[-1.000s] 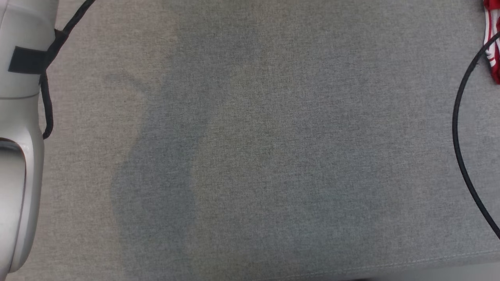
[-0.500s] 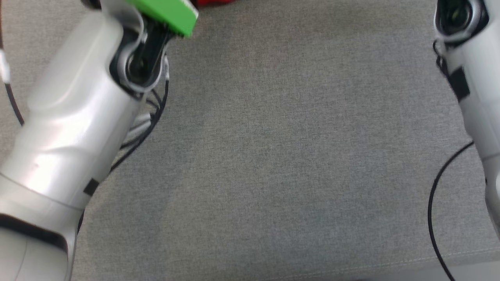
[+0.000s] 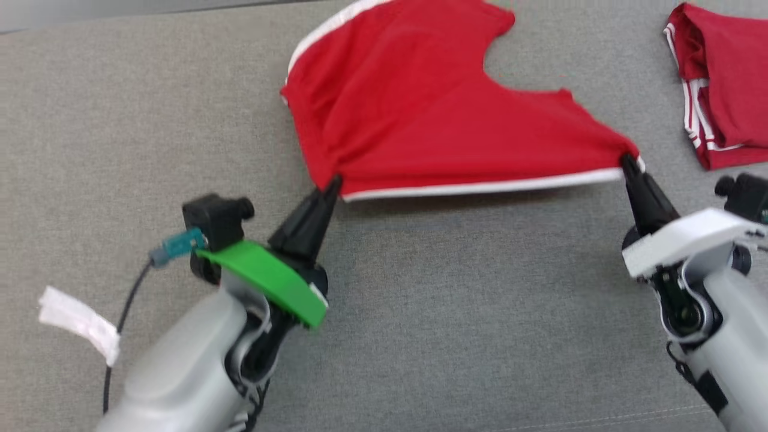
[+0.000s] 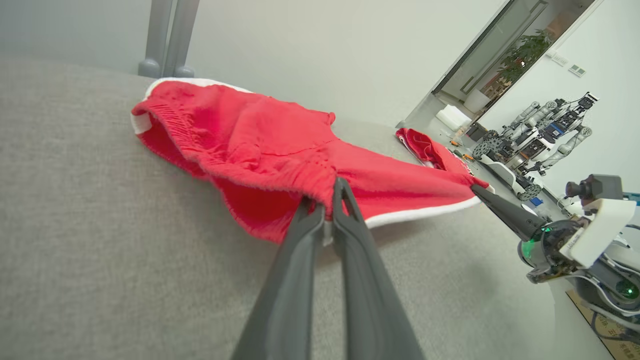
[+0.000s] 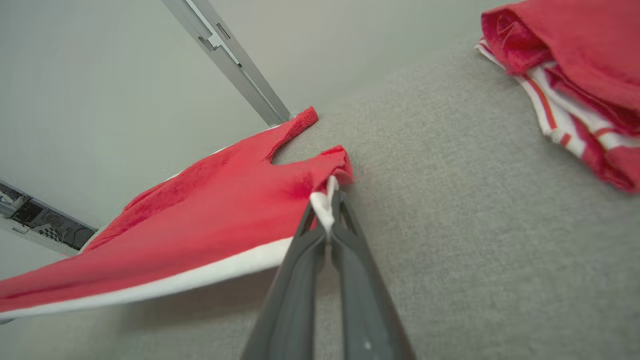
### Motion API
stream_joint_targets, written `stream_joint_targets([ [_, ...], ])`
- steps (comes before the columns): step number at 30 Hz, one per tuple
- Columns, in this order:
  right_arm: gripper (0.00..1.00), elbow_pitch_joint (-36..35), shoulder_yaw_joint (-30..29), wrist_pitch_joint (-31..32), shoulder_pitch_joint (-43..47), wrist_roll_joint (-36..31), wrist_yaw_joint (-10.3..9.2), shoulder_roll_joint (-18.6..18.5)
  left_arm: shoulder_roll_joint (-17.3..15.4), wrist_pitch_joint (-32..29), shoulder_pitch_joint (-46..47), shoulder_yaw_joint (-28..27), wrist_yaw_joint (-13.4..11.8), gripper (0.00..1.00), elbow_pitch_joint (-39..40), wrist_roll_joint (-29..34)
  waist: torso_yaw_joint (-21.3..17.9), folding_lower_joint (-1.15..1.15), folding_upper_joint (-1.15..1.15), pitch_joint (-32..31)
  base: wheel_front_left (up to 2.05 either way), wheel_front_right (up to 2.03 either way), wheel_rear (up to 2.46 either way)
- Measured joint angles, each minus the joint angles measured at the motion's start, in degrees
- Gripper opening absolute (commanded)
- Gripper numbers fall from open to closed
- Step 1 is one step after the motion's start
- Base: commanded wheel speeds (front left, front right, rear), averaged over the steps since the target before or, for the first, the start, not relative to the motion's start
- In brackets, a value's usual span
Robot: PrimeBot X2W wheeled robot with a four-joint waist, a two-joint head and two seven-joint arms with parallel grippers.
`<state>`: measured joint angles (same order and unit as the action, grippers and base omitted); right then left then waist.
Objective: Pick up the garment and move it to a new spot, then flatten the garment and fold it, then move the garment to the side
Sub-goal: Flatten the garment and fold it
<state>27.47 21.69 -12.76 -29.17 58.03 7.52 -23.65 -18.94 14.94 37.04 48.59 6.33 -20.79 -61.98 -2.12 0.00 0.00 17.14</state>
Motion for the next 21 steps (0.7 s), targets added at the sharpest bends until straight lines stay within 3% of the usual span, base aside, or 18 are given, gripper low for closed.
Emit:
stream_joint_targets([
  [10,0.00,-7.5,-6.4,0.7,21.7,-0.5,0.02,0.7,-1.3,0.0,-17.9,3.2,-3.4,0.00,7.5,5.0,-0.2,0.00,0.00,-7.2,0.00,0.00,0.00],
  [16,0.00,-14.0,-12.1,3.6,32.7,-3.3,0.02,4.7,-2.4,0.0,-22.0,4.1,-4.9,0.00,9.5,5.8,0.1,0.00,0.00,-9.7,0.00,0.00,0.00],
  [21,0.00,-17.7,-17.5,6.9,35.7,-5.6,0.02,7.8,-2.2,0.0,-23.7,4.2,-5.1,0.00,9.7,6.1,0.4,0.00,0.00,-10.2,0.00,0.00,0.00],
])
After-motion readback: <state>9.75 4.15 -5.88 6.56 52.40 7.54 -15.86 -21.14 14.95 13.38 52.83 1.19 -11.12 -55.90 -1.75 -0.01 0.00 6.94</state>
